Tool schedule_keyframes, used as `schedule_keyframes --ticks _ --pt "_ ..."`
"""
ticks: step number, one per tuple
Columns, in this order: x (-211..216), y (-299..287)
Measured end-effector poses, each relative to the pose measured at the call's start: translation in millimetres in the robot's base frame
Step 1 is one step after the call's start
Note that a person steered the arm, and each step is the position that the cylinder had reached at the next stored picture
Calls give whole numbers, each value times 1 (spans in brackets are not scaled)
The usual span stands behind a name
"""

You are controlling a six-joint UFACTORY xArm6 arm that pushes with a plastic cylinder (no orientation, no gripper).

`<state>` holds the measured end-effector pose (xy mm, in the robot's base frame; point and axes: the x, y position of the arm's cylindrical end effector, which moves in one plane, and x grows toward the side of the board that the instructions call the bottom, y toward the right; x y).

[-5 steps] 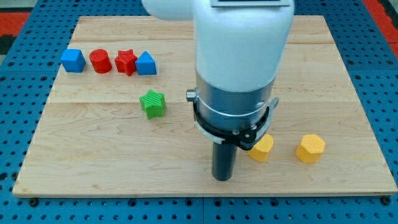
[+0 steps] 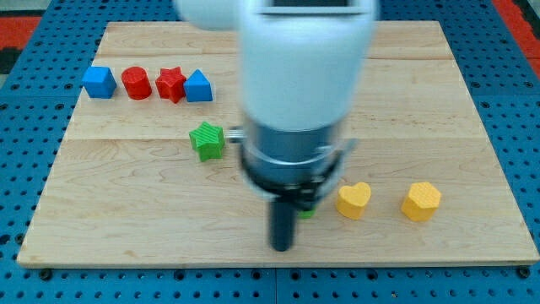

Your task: Move green star left to the green circle

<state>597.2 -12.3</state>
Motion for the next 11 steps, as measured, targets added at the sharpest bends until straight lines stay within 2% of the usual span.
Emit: schedule_keyframes --ticks 1,3,4,5,7,9,10,11 --pt "-24 -76" --pt "-128 7" --pt "-150 -36" --pt "-143 -71" --pt "-164 -111" --pt "-129 -157" --pt "-129 -221" --pt "-116 -213"
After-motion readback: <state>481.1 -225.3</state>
